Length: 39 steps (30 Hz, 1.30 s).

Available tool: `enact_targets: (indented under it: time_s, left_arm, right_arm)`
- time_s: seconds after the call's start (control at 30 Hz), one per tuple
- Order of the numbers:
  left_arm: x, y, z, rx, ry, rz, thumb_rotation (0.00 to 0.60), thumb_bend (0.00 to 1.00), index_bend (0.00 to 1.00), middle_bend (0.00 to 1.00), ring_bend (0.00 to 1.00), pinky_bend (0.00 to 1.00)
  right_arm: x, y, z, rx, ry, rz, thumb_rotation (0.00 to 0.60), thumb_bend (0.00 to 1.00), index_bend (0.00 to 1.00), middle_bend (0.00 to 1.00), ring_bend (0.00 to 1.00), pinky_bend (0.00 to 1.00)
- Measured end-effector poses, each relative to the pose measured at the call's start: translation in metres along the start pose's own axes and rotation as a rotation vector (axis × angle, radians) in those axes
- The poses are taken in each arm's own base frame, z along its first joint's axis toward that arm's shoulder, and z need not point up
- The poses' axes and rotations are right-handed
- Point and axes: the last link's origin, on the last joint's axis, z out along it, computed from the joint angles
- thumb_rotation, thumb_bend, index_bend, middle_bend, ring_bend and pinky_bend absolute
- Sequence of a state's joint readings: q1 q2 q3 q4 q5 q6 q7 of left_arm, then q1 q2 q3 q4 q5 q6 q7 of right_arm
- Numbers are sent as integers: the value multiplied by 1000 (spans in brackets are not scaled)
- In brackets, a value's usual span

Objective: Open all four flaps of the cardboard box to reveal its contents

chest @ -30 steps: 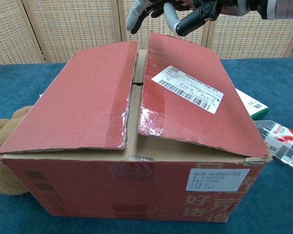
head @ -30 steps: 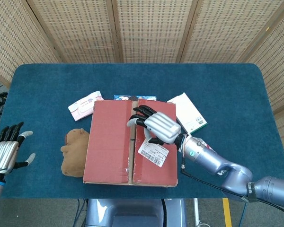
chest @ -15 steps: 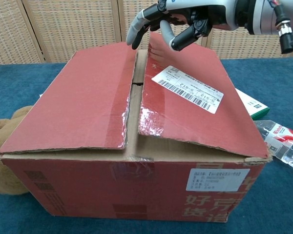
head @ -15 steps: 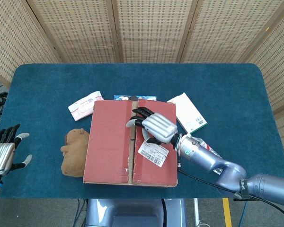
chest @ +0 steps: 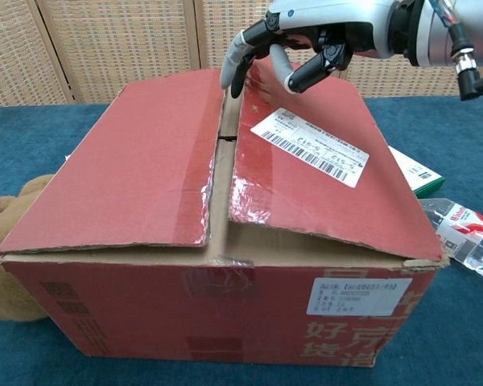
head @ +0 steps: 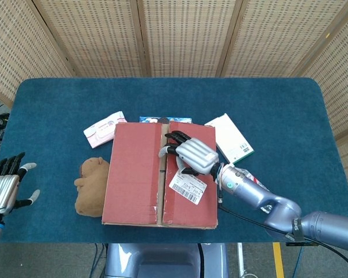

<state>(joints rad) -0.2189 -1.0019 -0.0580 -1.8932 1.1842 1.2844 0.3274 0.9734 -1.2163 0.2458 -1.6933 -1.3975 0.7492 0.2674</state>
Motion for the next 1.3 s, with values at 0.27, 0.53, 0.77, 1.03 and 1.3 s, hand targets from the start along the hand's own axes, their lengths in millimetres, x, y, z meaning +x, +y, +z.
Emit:
enact_targets:
  time_s: [0.27, 0.53, 0.77, 1.03, 1.3]
  left_arm:
    - [1, 2, 1, -15, -1, -8, 497, 329, 202, 0, 0, 0]
    - [4, 5, 2, -32, -5, -22, 497, 329, 202, 0, 0, 0]
    - [7, 5, 2, -25, 24, 5, 499, 329, 202, 0, 0, 0]
    - [8, 6, 1, -31, 38, 5, 499, 330, 202, 0, 0, 0]
    - [9, 5, 0, -32, 40, 5, 496, 329, 202, 0, 0, 0]
  right_arm:
    - [4, 3, -4, -5, 11, -16, 600, 1000, 298, 433, 0, 0]
    - [20, 3, -14, -8, 27, -56, 600, 1000, 298, 439, 1, 0]
    - [42, 1, -30, -13, 54, -99, 600, 1000, 298, 439, 1, 0]
    - [70, 0, -57, -38, 61, -190, 600, 1000, 299, 439, 1, 0]
    - [89, -5, -83, -64, 40, -273, 600, 1000, 299, 439, 1, 0]
